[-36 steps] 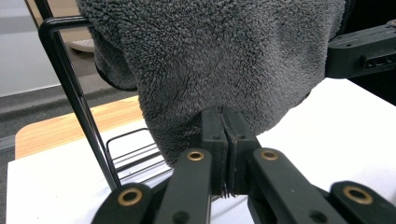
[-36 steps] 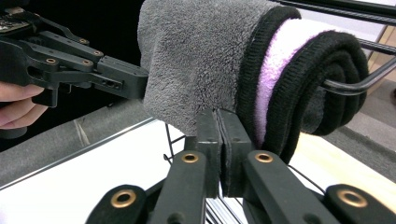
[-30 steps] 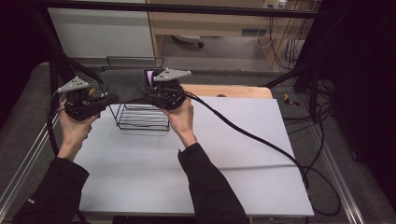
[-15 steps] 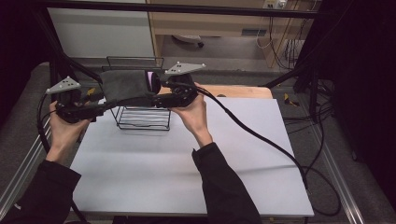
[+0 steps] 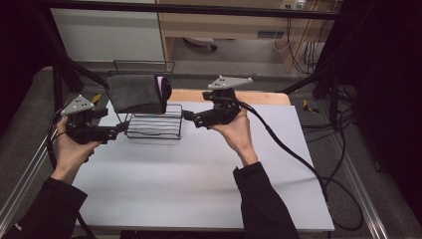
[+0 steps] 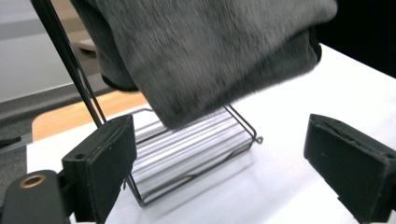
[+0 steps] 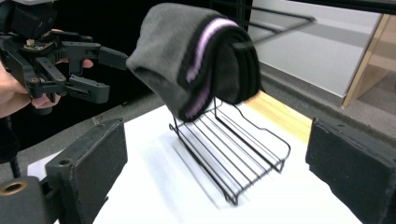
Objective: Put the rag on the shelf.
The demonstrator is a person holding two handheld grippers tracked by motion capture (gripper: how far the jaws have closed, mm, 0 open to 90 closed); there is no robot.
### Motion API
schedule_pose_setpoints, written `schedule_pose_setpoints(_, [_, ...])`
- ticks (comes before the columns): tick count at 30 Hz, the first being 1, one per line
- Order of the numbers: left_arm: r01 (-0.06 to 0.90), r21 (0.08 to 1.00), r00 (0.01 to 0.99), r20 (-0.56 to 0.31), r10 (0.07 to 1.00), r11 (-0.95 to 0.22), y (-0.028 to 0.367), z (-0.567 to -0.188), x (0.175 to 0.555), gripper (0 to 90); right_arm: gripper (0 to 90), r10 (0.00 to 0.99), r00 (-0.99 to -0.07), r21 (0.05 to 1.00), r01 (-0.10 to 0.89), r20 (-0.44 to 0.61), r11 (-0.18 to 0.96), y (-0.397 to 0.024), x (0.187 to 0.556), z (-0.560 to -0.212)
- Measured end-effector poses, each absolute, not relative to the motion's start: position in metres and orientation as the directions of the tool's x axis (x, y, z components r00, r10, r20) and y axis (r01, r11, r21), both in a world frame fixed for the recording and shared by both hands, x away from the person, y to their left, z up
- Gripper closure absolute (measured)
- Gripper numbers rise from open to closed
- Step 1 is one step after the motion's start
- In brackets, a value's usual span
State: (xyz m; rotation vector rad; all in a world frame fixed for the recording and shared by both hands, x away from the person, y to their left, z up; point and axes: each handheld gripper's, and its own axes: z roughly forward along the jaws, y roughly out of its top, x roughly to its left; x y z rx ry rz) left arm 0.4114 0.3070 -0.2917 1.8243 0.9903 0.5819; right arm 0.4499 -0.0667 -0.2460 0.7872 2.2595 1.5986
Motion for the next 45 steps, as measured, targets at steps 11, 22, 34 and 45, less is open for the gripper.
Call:
schedule_pose_setpoints(11, [0.408,0.887,0.610,-0.089,0.787,-0.216,0.297,-0.349,0.392,8.9,1.4,0.604,-0.780,0.910,0.354,0.161,0.216,-0.143,0.433,-0.300])
schedule_pose_setpoints(22, [0.441,0.867,0.638,-0.121,0.760,-0.232,0.287,-0.398,0.380,9.6,0.6,0.623,-0.753,0.876,0.429,0.210,0.223,-0.205,0.409,-0.371])
schedule_pose_setpoints(34, [0.471,0.810,0.671,-0.072,0.738,-0.350,0.279,-0.430,0.376,9.9,0.6,0.656,-0.727,0.855,0.459,0.205,0.241,-0.245,0.389,-0.424])
schedule_pose_setpoints(45, [0.498,0.778,0.681,-0.076,0.729,-0.383,0.274,-0.442,0.376,10.9,0.6,0.695,-0.684,0.847,0.488,0.221,0.212,-0.269,0.376,-0.449])
